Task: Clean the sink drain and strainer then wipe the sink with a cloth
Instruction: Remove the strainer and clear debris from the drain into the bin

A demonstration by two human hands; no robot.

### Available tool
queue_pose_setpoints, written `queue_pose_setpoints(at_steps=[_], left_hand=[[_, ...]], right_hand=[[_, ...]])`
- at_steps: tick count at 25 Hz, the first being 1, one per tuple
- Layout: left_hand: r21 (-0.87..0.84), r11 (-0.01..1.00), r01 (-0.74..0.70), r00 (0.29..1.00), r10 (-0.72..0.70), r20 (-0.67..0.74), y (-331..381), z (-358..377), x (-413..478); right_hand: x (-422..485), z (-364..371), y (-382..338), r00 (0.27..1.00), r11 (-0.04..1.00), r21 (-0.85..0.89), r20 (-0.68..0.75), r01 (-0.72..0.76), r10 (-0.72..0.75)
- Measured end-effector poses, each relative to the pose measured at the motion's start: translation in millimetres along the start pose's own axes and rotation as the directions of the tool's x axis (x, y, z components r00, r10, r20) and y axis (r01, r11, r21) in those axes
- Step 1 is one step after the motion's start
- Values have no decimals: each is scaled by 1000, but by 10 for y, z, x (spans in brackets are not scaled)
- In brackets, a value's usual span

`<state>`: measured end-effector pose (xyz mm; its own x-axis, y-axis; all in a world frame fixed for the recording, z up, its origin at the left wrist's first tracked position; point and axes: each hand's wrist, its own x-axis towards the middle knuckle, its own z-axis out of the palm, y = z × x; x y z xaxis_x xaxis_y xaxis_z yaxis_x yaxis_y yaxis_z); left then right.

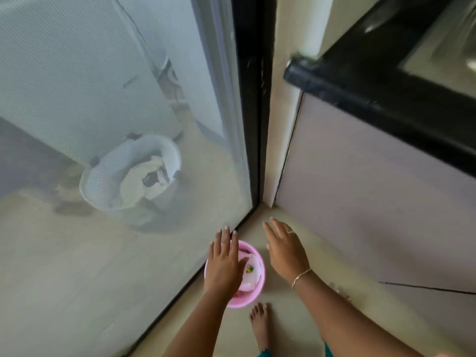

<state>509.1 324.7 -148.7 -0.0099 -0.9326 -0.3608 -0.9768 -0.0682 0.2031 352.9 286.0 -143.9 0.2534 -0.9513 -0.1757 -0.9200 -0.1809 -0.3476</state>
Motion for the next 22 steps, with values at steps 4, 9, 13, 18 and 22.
queue_pose_setpoints(at_steps=[4, 9, 13, 18, 22], left_hand=[[80, 987, -139, 987, 145, -75, 213, -493, 7], [137, 959, -248, 941, 272, -201, 601, -1320, 33], [185, 934, -305, 883, 350, -313, 918, -1950, 99], [210, 899, -384, 804, 438, -402, 1477, -2573, 200], [243, 870, -429, 764, 493, -416, 2006, -2814, 282]], right_hand=[[-107, -623, -146, 991, 989, -145, -132, -17, -3], [-129, -1510, -289, 958, 966, -253, -287, -57, -19], [-55, -2180, -360, 915, 959, -267, -404, -94, -23], [0, -2829, -145, 865, 964, -242, -501, -111, -27], [-66, -3253, 204, 840, 960, -229, -542, -164, 14]])
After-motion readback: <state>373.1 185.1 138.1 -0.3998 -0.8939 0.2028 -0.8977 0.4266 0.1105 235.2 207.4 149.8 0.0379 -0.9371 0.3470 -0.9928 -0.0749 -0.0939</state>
